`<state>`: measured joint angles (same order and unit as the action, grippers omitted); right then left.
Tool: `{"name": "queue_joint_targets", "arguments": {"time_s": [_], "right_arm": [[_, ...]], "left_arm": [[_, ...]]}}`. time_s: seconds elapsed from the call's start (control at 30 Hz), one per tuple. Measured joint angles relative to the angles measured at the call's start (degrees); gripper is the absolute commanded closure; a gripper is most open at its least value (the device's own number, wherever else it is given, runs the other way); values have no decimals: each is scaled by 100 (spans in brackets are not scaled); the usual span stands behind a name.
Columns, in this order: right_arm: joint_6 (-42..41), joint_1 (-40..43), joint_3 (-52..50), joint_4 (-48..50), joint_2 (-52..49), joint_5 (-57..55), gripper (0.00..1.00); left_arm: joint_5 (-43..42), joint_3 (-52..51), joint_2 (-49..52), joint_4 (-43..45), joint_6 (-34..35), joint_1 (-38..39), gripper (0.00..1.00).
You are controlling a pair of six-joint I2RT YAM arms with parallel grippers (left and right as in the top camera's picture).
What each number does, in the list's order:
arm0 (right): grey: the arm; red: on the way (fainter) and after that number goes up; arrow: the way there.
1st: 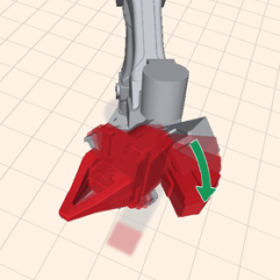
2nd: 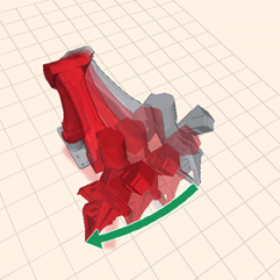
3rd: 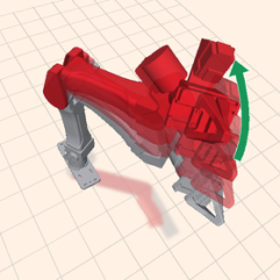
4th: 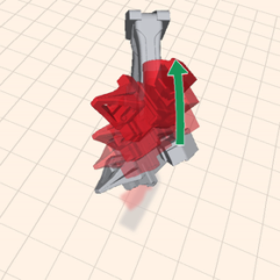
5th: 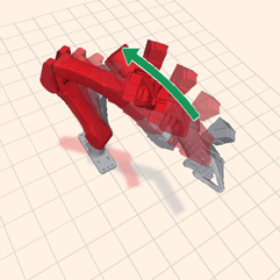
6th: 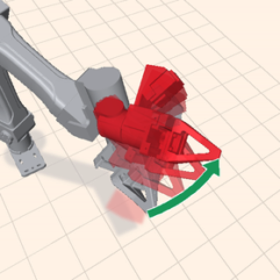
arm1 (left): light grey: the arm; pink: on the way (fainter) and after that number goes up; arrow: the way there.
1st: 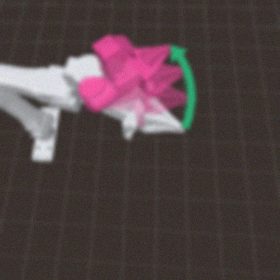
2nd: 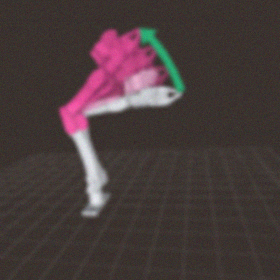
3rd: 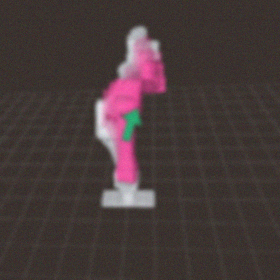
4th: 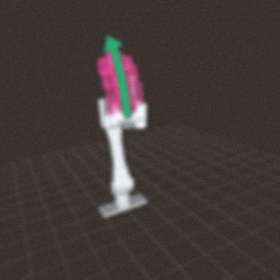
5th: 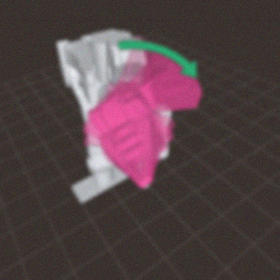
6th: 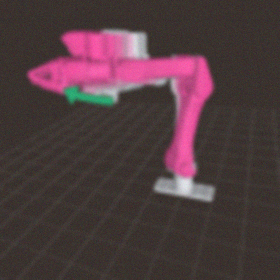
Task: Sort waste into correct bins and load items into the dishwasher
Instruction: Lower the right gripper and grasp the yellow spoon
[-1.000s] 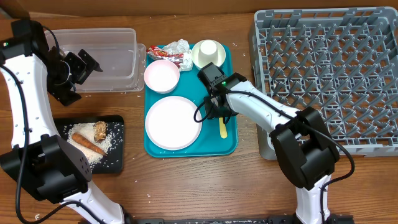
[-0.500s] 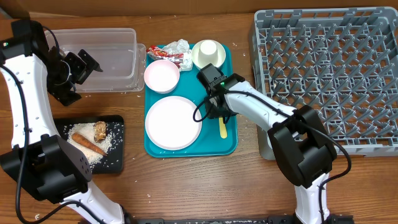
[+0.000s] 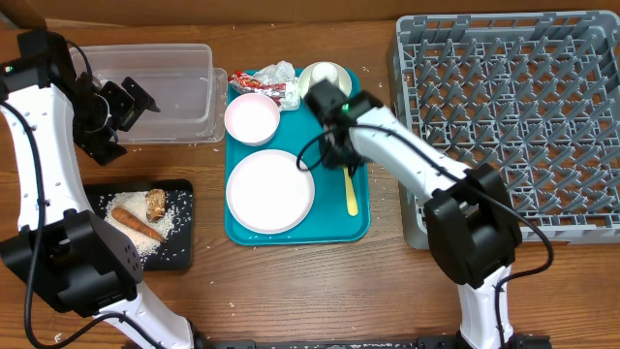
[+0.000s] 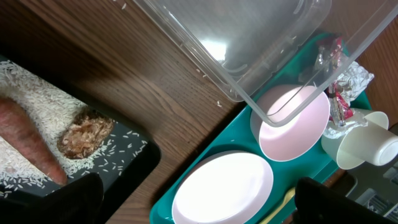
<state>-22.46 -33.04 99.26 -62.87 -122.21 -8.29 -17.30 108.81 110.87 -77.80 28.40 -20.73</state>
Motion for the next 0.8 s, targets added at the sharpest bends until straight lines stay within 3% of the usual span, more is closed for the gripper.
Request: {"name": "queue_joint_targets", "arguments": {"time_s": [0.17, 0.37, 0.8], "right_arm": [[70, 365, 949, -380, 81, -2, 77], [387, 833, 1137, -577, 404, 337, 74], [398, 271, -1211, 857, 442, 973, 63]], "left_arm": [[-2, 0, 0, 0, 0, 0, 0], [-2, 0, 0, 0, 0, 0, 0], [-2, 0, 0, 0, 0, 0, 0]]}}
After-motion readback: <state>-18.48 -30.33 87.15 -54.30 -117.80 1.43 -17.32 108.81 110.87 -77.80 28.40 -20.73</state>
